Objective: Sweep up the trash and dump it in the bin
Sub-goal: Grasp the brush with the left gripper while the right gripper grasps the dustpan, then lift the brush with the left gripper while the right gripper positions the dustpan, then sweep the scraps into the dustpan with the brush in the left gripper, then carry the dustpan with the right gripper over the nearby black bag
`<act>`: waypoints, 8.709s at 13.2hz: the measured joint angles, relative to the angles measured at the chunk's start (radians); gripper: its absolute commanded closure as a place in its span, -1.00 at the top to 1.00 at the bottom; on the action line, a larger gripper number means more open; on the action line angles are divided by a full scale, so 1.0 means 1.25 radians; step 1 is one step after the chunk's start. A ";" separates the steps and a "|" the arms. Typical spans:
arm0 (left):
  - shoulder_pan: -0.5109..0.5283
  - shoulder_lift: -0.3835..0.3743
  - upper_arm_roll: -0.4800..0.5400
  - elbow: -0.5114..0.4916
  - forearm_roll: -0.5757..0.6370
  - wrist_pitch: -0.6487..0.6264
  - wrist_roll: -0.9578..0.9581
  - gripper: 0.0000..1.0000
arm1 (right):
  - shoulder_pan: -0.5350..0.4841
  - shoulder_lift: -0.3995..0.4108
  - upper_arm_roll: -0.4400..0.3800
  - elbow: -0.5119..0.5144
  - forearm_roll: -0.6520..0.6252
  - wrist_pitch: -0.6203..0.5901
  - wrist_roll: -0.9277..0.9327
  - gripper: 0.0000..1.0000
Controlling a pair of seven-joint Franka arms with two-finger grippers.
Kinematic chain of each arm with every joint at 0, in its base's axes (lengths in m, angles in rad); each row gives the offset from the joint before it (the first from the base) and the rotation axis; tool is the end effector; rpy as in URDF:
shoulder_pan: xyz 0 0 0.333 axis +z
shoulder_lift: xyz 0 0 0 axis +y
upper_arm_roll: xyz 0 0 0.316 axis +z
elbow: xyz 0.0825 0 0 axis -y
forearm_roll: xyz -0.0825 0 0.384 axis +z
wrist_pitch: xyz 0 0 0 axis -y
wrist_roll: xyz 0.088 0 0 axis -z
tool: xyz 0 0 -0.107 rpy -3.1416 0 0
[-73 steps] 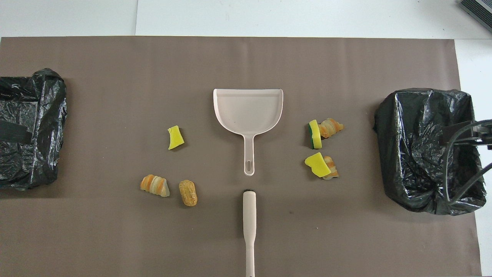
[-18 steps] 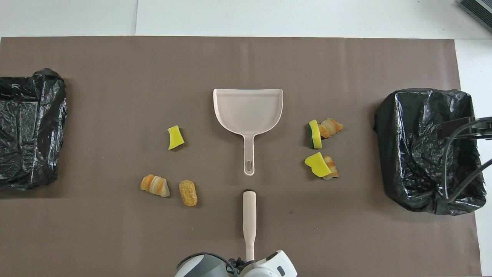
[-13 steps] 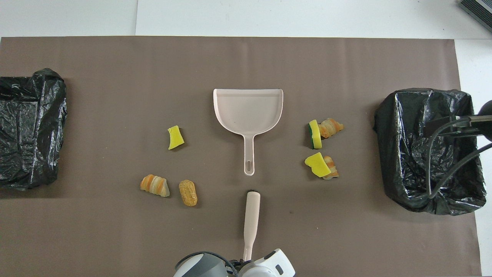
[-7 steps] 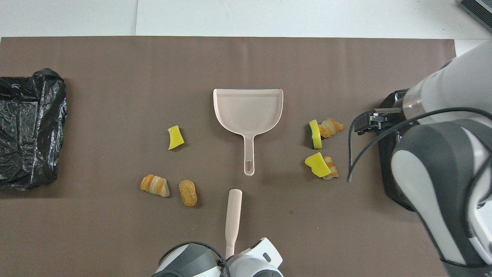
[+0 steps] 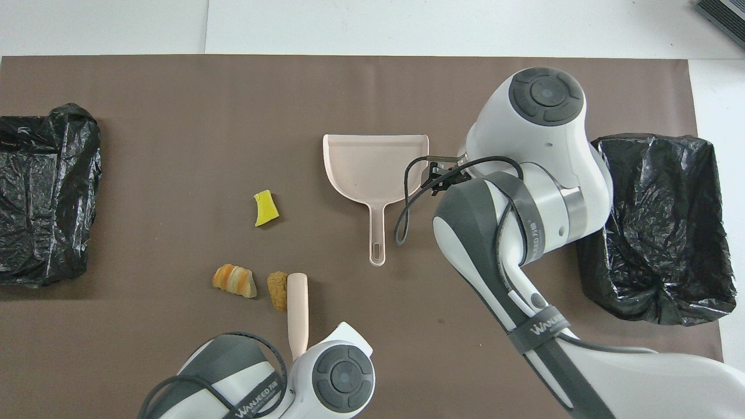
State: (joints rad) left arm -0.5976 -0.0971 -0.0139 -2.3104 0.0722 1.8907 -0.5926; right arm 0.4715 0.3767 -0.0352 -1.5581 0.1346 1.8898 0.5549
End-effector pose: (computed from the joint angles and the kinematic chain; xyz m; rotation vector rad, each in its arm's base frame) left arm 0.3781 -0.2586 0.3622 -2.8853 0.0757 0.3330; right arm 0.5968 0.2924 0.4267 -3.0494 0.2468 0.1429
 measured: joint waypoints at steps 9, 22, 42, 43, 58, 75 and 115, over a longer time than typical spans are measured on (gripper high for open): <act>0.119 0.046 -0.001 0.189 -0.008 0.027 0.114 -1.00 | 0.091 0.046 -0.001 -0.060 0.000 0.078 0.007 0.98; 0.158 0.202 -0.012 0.216 -0.278 0.188 -0.014 -1.00 | 0.091 0.040 0.000 -0.087 0.001 0.077 -0.055 -1.00; 0.264 -0.048 -0.005 0.096 -0.105 -0.168 -0.057 -1.00 | -0.036 -0.097 -0.008 -0.247 -0.184 0.085 -1.203 -1.00; 0.263 -0.049 -0.008 0.095 -0.113 -0.152 -0.034 -1.00 | -0.036 -0.098 -0.008 -0.253 -0.186 0.094 -1.203 -1.00; 0.228 -0.039 -0.007 0.170 -0.253 -0.184 0.113 -1.00 | -0.007 -0.115 -0.009 -0.311 -0.186 0.141 -1.151 -1.00; 0.219 -0.047 -0.020 -0.072 -0.104 0.066 0.195 -1.00 | 0.079 -0.171 -0.004 -0.395 -0.208 0.170 -1.126 -1.00; -0.336 -0.104 -0.072 -0.097 -0.207 0.081 -0.336 -1.00 | -0.369 -0.298 -0.023 -0.149 -0.180 -0.147 -1.369 -1.00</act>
State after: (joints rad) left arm -1.0181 -0.2267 -0.1040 -2.4322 -0.1868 1.9916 -1.0120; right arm 0.0100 0.0046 -0.0644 -1.7439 -0.0904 1.7064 -1.1557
